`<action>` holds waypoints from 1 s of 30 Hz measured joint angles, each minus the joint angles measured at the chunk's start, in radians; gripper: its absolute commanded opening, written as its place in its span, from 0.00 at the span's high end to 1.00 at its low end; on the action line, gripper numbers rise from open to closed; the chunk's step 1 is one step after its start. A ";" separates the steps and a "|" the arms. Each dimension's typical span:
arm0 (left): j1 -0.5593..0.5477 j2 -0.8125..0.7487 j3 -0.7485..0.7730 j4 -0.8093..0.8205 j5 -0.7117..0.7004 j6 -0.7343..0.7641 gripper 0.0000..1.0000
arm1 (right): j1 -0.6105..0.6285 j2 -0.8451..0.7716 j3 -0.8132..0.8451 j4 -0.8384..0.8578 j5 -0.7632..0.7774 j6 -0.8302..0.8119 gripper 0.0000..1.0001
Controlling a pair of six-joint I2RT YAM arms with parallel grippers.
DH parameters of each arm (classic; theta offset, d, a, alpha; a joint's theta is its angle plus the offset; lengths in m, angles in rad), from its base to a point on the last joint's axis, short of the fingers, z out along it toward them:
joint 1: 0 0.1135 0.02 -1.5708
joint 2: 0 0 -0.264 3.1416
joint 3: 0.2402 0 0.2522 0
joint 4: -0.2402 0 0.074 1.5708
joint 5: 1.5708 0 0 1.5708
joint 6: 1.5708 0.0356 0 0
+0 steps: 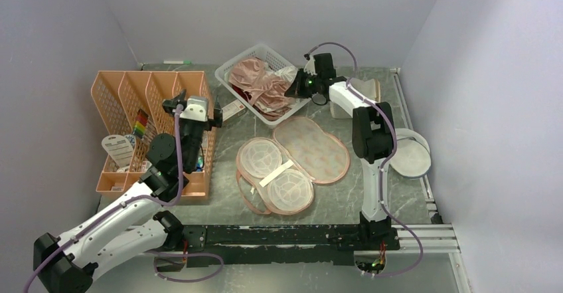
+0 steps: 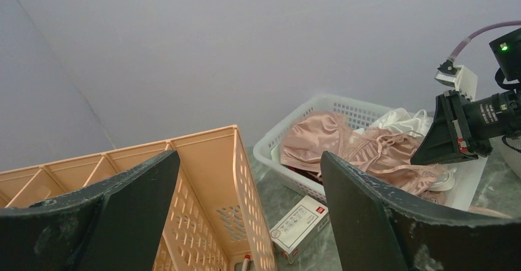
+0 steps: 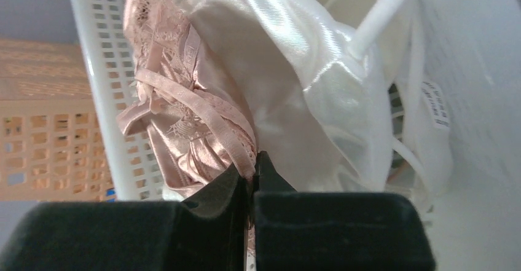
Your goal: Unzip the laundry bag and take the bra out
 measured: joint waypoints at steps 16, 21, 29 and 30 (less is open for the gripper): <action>0.000 0.031 0.000 -0.005 0.004 -0.006 0.03 | 0.001 -0.447 -0.257 -0.108 0.240 -0.184 0.32; 0.000 0.045 0.000 -0.012 0.020 -0.017 0.03 | -0.002 -0.832 -0.723 0.062 0.314 -0.196 0.22; 0.000 0.056 0.000 -0.032 0.049 -0.037 0.03 | -0.081 -0.987 -1.117 0.084 0.484 -0.203 0.28; 0.000 0.057 0.000 -0.032 0.051 -0.040 0.04 | -0.089 -0.982 -1.118 0.090 0.504 -0.203 0.31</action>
